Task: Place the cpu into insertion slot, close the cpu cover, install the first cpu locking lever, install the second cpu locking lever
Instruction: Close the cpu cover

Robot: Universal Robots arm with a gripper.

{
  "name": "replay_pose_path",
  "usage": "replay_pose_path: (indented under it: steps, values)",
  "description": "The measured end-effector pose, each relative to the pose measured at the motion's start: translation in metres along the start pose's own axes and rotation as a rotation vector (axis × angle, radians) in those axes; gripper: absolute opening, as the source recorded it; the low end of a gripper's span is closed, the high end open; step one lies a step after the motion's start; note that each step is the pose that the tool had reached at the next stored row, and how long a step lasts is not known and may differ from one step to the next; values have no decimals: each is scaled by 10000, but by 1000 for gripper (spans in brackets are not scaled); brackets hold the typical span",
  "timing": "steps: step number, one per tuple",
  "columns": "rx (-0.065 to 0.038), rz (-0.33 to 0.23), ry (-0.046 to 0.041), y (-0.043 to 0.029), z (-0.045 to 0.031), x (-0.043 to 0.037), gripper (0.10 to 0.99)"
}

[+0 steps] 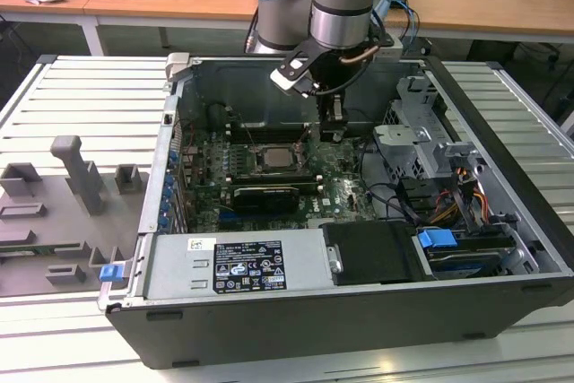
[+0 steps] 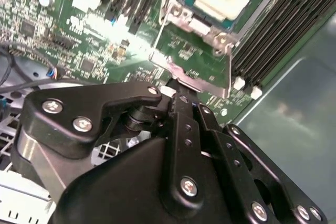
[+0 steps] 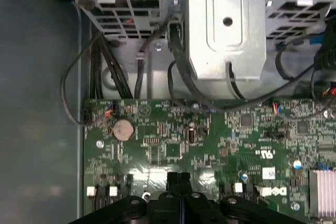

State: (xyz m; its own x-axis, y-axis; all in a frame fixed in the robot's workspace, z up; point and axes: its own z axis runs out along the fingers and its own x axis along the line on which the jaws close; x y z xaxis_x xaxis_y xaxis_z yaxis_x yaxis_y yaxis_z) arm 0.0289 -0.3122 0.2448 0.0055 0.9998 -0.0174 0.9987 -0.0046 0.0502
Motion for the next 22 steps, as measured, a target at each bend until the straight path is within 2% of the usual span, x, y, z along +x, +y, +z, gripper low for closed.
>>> replay_pose_path:
  steps: [8, 13, 14, 16, 18, 22]
  values:
    - [0, 1, -1, -278, 3, -1, 106]
    - [0, -1, 0, -357, 70, 4, 106]
    - [1, -2, -2, -400, 82, 4, 106]
    - [2, -1, 0, -450, 82, 4, 106]
    - [1, -1, 2, -548, 79, 4, 106]
    - [1, -1, 2, -600, 76, 3, 106]
